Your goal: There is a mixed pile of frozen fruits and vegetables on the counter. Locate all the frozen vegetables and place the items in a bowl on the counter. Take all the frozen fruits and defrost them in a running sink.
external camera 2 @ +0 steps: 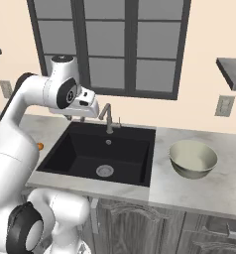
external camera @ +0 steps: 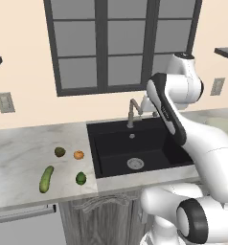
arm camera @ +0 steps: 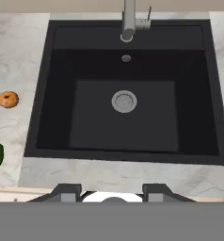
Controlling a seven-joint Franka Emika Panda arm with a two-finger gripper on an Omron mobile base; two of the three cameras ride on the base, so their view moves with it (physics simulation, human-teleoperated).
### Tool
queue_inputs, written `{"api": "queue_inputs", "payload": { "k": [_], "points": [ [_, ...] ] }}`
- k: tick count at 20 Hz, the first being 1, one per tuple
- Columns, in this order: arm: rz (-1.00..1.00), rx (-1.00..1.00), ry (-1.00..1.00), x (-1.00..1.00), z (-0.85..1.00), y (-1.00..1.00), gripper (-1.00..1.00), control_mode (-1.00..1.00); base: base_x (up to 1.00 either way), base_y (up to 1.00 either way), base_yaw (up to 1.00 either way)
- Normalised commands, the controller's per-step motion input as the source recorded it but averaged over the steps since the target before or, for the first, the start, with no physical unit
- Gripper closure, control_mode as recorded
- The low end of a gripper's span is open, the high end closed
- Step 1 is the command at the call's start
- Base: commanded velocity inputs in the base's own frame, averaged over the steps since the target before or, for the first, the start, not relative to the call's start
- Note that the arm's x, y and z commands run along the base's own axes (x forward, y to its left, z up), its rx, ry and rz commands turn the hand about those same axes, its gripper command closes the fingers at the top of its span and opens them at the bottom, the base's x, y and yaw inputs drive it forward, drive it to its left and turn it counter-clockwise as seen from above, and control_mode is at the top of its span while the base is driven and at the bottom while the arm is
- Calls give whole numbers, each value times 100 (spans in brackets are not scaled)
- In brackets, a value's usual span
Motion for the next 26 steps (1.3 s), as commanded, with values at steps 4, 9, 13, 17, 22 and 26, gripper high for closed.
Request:
{"api": "queue_inputs", "payload": {
  "k": [4, 9, 13, 17, 22, 26],
  "points": [
    [-2, -1, 0, -7, -3, 20, -100, -100, 0, 0, 0],
    [-5, -2, 0, -21, -6, 39, -100, -100, 0, 0, 0],
    [-7, 0, 0, -18, -5, 39, -100, -100, 0, 0, 0],
    [-1, 0, 6, -11, -11, 49, -100, -100, 0, 0, 0],
    [0, 0, 7, -8, -17, 56, -100, -100, 0, 0, 0],
    [1, 0, 7, -7, -24, 59, -100, -100, 0, 0, 0]
  ]
}}
